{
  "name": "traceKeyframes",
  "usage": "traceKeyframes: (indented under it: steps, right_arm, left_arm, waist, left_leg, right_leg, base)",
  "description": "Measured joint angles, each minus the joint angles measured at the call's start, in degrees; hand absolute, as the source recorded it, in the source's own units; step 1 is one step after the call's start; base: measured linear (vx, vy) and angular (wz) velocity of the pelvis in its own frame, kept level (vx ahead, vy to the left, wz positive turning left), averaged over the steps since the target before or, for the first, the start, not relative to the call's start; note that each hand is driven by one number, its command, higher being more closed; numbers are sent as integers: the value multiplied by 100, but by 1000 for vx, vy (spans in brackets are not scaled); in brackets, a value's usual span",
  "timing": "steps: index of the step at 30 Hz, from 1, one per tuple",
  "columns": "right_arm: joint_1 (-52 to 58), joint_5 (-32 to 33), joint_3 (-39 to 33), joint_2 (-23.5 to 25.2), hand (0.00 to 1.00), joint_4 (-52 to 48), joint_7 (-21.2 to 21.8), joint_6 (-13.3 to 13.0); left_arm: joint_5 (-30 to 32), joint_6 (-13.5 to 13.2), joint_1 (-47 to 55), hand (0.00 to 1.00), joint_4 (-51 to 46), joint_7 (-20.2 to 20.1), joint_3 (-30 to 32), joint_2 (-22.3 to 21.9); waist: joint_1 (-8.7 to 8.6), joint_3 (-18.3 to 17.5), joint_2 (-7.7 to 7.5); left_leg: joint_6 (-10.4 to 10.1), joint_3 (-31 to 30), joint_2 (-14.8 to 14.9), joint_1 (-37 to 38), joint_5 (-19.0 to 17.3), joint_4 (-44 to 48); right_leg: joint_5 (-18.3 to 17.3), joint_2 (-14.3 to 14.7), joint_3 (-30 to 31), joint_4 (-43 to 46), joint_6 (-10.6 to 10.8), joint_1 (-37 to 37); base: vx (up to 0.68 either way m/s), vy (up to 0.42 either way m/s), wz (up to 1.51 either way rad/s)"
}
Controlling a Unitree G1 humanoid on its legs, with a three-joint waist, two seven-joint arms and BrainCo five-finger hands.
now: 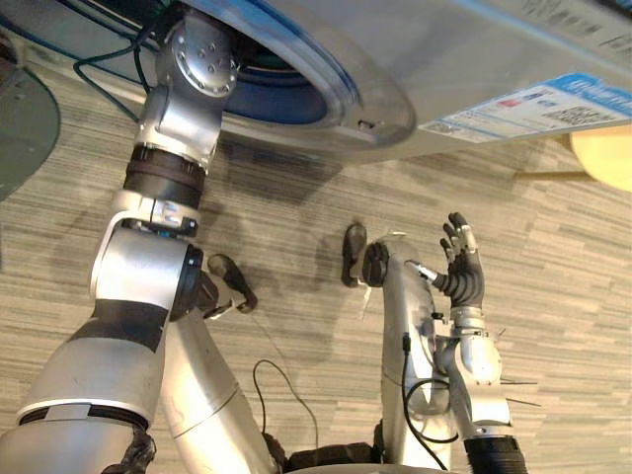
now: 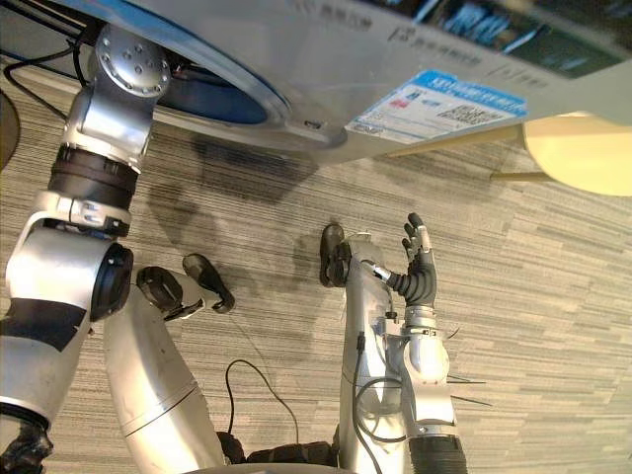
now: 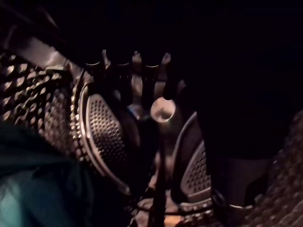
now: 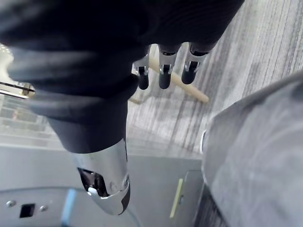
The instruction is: Pick up the laundry basket with both hands and put the clothes into the washing machine.
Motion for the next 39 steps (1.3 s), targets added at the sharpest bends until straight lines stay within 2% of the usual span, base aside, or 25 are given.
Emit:
traceKeyframes:
  steps: [2,4,7,9,10,12,14,16,18,21,23,26,30,32,34,35,36,37,38,39]
  right_arm:
    - [12,-85,16,4,0,14,-84,17]
    - [124,-165,-6,-5,0,140,-206,44]
    - [261,-275,-59,-29,0,378,-218,158]
    - [425,-292,-62,-63,0,782,-203,315]
    - [486,-295,-71,-72,0,895,-201,340]
    - [714,-297,-73,-78,0,1290,-191,456]
    - [778,-332,-77,-88,0,1665,-177,519]
    - [784,-360,-78,-129,0,2090,-101,562]
    - [652,-393,-79,-303,0,3031,-22,577]
    - [418,-389,-88,-526,0,3961,35,686]
    - [343,-385,-194,-591,0,4354,37,689]
    - [342,-307,-477,-651,0,4808,35,685]
    - [328,-187,-573,-585,0,4989,36,696]
    - [272,-80,-574,-525,0,5068,33,719]
    - [220,-16,-555,-523,0,5064,21,739]
    - [159,18,-572,-544,0,5058,1,765]
    - [57,45,-588,-516,0,5063,-60,797]
    - [-8,51,-576,-493,0,5067,-87,798]
    - [-39,64,-564,-438,0,5057,-95,799]
    - [-22,75,-585,-445,0,5063,-115,802]
  left_arm:
    - [-274,-56,822,0,-314,76,185,-184]
    - [-564,-97,2153,0,-652,90,351,-643]
    - [-754,-185,3505,0,-797,60,381,-1217]
    - [-881,-237,4803,0,-798,-198,371,-1677]
    - [-896,-254,5094,0,-792,-275,365,-1773]
    - [-1048,-338,6014,0,-701,-540,365,-1972]
    - [-1058,-406,6444,0,-367,-675,389,-2037]
    - [-1058,-430,6647,0,233,-887,488,-2060]
    - [-1081,-423,6715,0,1282,-1050,634,-2126]
    - [-1234,-418,6743,0,2032,-1178,629,-2165]
    - [-1244,-398,6762,0,2385,-1224,630,-2185]
    - [-1239,-369,6775,0,2649,-1291,633,-2226]
    - [-1223,-357,6577,0,2760,-1290,624,-2111]
    - [-1213,-347,6541,0,2768,-1288,622,-2008]
    - [-1206,-341,6516,0,2800,-1284,615,-1914]
    - [-1198,-335,6462,0,2817,-1281,614,-1912]
    - [-1163,-326,6401,0,2847,-1282,560,-1938]
    - [-1152,-326,6403,0,2847,-1287,540,-1955]
    - [-1098,-325,6413,0,2870,-1286,496,-1915]
    - [-1052,-269,6405,0,2916,-1286,389,-1872]
  waist:
    - [63,-21,7]
    - [155,-364,34]
    - [200,-655,126]
    - [217,-1008,195]
    - [231,-1114,205]
    - [353,-1466,225]
    - [358,-1722,326]
    - [363,-1933,419]
    - [323,-2115,555]
    - [327,-2184,685]
    - [334,-2237,770]
    - [318,-2380,898]
    - [259,-2410,841]
    - [176,-2413,736]
    - [162,-2387,677]
    - [151,-2333,695]
    - [161,-2255,774]
    - [169,-2223,822]
    - [175,-2187,684]
    - [147,-2196,558]
  left_leg:
    - [-61,72,-6,510,66,-342]
    - [-174,196,-96,1154,165,-910]
    - [-252,368,-183,2022,304,-1595]
    - [-346,552,-313,3029,476,-2400]
    - [-365,602,-348,3300,530,-2643]
    - [-392,915,-534,4395,822,-3646]
    - [-427,1063,-628,5045,1006,-4273]
    - [-435,1185,-788,5563,1195,-4835]
    - [-506,1162,-1022,6135,1567,-5659]
    - [-513,710,-1206,6535,1890,-6317]
    - [-480,530,-1216,6838,1938,-6638]
    - [-470,742,-1236,7413,1949,-7124]
    - [-469,1290,-1428,7669,1949,-7238]
    - [-443,1564,-1517,7759,1917,-7205]
    - [-422,1891,-1504,7781,1706,-7085]
    - [-406,2230,-1397,7818,1470,-7130]
    - [-357,2694,-1280,7881,1420,-7182]
    - [-383,2929,-1171,7910,1396,-7156]
    - [-435,3317,-1157,8091,1365,-7148]
    - [-560,3696,-1220,8267,1287,-7067]
  right_leg:
    - [-11,-2,-79,-282,-21,496]
    - [-11,8,-146,-757,-25,1089]
    - [-3,-7,-252,-1353,-33,1941]
    - [51,-21,-386,-2064,-53,2938]
    - [74,-22,-416,-2268,-40,3191]
    - [211,-26,-427,-3053,17,4126]
    - [306,-33,-470,-3548,48,4718]
    - [391,-36,-509,-3950,85,5147]
    - [627,13,-495,-4599,124,5626]
    - [987,172,-344,-5264,147,5969]
    - [1264,315,-186,-5699,182,6193]
    - [1785,482,251,-6527,267,6618]
    - [2488,486,1060,-7291,367,6645]
    - [2592,522,1507,-7325,398,6483]
    - [2742,662,1802,-7363,363,6230]
    - [2656,659,1244,-7450,-110,6046]
    - [2467,498,114,-7363,-607,5940]
    - [2441,378,-493,-7140,-662,5792]
    - [2255,71,-1688,-6401,-849,5638]
    - [2035,-166,-2593,-6191,-988,5681]
  base:
    - [51,-105,18]
    - [72,-96,10]
    - [135,-76,17]
    - [263,-48,21]
    - [312,-42,18]
    - [284,-36,9]
    - [239,-28,6]
    - [185,-9,1]
    - [175,-2,-1]
    - [103,-1,-30]
    - [83,50,-64]
    - [37,115,-86]
    - [-81,116,-104]
    - [-142,34,-133]
    - [-155,-36,-142]
    - [-200,-23,-178]
    - [-211,-14,-186]
    - [-152,-38,-196]
    - [-37,-64,-193]
    - [22,-62,-200]
